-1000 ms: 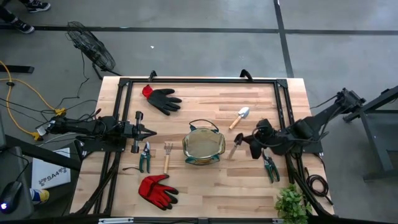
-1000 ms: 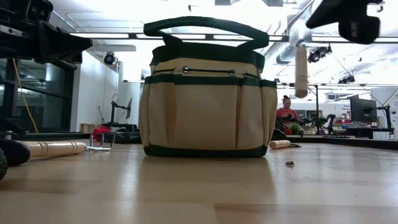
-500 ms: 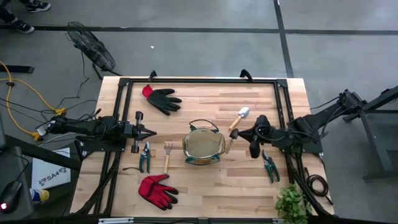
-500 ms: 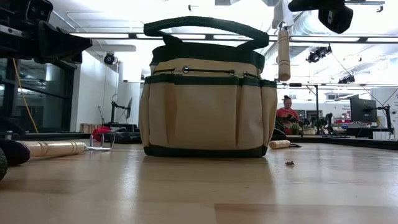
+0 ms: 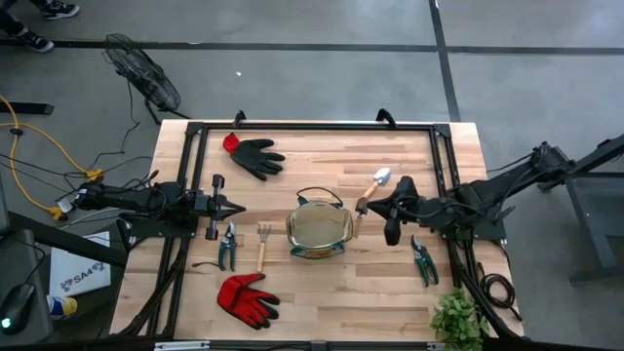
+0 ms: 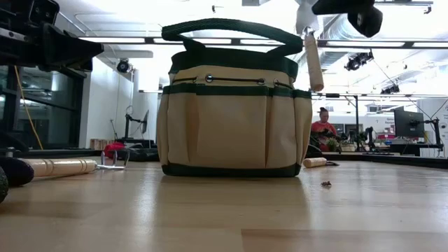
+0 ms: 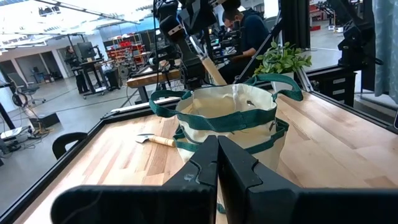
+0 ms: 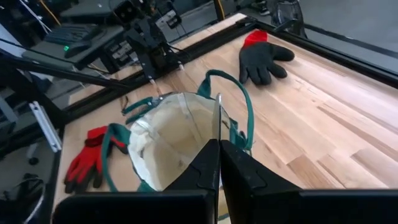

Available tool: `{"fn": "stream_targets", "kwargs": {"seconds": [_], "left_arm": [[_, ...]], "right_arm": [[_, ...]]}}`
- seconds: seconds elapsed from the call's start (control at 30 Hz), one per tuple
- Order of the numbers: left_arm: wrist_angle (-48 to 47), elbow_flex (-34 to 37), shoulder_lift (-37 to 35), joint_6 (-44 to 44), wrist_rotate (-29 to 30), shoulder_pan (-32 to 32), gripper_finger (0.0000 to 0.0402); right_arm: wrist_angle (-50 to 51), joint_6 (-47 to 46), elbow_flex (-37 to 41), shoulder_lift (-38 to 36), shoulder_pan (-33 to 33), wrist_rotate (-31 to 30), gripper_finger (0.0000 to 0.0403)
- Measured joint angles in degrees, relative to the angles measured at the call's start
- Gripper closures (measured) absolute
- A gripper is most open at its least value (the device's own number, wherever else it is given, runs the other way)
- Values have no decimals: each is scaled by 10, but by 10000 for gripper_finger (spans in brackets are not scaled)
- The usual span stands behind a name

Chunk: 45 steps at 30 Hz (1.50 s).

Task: Pick & Place Garden tools in Gardening bag
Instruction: Put the brown trowel into the gardening bag

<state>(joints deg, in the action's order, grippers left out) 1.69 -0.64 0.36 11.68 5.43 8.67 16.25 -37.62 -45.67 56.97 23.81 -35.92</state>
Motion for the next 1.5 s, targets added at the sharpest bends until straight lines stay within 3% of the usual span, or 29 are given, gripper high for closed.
{"fn": "stream_targets", "kwargs": {"seconds": [0.43, 1.0, 1.5], "left_arm": [[0, 0, 0, 0, 0, 0, 402], [0, 0, 0, 0, 3, 0, 402], [0, 0, 0, 0, 2, 0, 402]], "right_arm": [[-92, 23, 0, 53, -4, -31, 399], [-101, 30, 0, 72, -22, -47, 399], [-200, 55, 0, 118, -22, -82, 399]]}}
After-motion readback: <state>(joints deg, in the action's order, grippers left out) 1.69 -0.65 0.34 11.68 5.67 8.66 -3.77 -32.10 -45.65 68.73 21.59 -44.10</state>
